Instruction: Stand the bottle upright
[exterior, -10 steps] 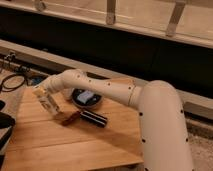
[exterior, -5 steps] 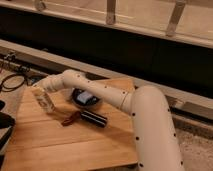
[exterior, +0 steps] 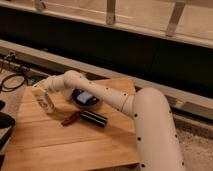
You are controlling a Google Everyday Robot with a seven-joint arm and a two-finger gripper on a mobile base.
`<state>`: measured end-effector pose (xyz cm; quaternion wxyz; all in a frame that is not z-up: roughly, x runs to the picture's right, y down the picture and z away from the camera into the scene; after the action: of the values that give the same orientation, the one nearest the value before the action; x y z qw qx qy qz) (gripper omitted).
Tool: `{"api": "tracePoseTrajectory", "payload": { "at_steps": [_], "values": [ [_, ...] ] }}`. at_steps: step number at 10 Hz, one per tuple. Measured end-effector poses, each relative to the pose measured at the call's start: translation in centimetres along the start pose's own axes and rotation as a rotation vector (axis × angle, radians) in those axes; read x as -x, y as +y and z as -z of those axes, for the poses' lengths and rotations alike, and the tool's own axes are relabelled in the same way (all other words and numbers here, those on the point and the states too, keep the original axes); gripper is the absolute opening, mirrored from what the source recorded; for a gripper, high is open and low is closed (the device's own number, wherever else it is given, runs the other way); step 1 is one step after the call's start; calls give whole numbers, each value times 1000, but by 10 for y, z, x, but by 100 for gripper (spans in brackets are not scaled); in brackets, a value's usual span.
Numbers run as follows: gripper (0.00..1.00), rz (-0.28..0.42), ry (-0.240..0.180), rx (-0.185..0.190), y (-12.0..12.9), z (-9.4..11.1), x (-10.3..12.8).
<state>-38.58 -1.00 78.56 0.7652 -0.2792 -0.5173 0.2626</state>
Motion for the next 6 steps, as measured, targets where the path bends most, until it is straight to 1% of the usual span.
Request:
{"api": "tracePoseTrajectory", "payload": {
  "at_steps": [1,2,4,6],
  "values": [
    [31,3,1,6,2,-3,0],
    [34,6,-2,9,2,-3,1],
    [34,9,-5,12,2,-1,2],
    [34,14,-4,22,6,-5,3]
  ]
}}
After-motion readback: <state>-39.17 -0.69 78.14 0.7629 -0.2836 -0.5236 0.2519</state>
